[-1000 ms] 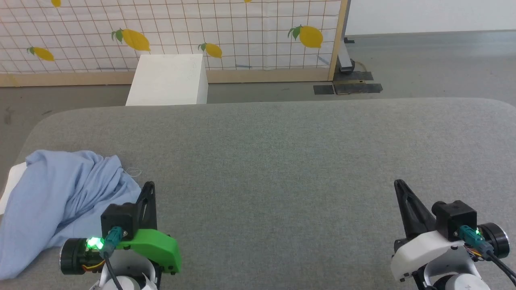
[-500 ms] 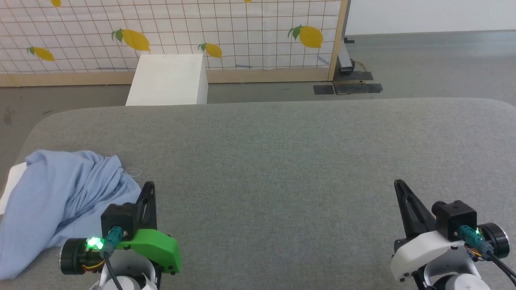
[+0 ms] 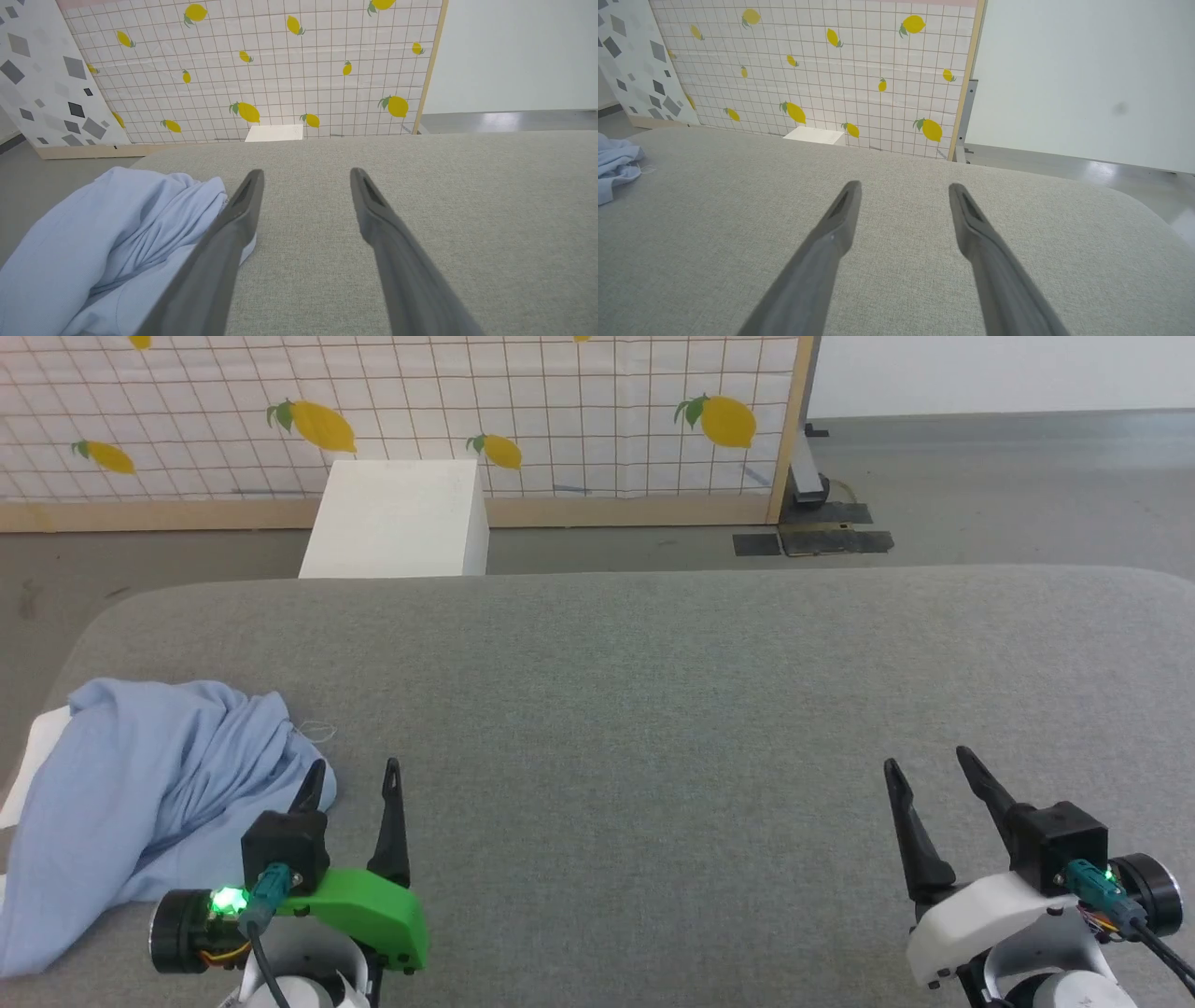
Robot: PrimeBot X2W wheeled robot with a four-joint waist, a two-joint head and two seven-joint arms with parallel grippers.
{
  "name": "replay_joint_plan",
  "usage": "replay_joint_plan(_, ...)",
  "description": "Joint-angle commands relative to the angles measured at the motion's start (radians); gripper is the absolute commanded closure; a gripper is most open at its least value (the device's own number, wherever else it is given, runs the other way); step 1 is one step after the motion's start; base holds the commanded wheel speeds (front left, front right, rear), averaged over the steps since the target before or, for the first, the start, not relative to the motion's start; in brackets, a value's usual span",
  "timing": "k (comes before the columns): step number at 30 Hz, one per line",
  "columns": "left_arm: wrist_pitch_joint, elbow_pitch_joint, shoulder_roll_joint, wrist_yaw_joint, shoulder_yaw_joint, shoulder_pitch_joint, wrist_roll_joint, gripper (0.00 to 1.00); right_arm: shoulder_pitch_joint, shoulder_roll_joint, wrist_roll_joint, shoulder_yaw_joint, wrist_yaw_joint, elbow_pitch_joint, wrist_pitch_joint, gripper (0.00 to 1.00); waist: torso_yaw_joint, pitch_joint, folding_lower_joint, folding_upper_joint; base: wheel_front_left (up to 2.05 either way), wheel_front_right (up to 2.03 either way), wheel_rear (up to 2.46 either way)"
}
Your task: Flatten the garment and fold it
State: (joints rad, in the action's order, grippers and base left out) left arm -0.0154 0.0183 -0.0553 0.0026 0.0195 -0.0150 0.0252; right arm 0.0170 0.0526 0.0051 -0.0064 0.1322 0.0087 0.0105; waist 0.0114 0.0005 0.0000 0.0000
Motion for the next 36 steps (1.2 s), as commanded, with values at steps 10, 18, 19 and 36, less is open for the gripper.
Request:
replay_joint_plan(10, -0.028, 0.015, 0.0, 0.022, 0.011, -0.015, 0.023, 0.0, -0.009, -0.001, 0.003, -0.001, 0.0, 0.01, 0.029, 0.0, 0.05, 0.002, 0.0, 0.0, 0.0, 0.0, 0.0)
replay_joint_plan(18, -0.045, 0.023, 0.0, 0.034, 0.01, -0.016, 0.033, 0.0, -0.013, -0.001, 0.005, 0.001, 0.0, 0.018, 0.042, 0.0, 0.101, 0.003, 0.0, 0.0, 0.0, 0.0, 0.0)
replay_joint_plan(19, -0.047, 0.024, 0.0, 0.035, 0.01, -0.016, 0.035, 0.0, -0.014, -0.001, 0.006, 0.001, 0.0, 0.019, 0.043, 0.0, 0.109, 0.003, 0.0, 0.0, 0.0, 0.0, 0.0)
replay_joint_plan(36, -0.082, 0.039, 0.001, 0.058, 0.008, -0.016, 0.059, 0.0, -0.023, -0.001, 0.01, 0.004, -0.001, 0.037, 0.068, 0.0, 0.228, 0.008, 0.0, 0.0, 0.0, 0.0, 0.0)
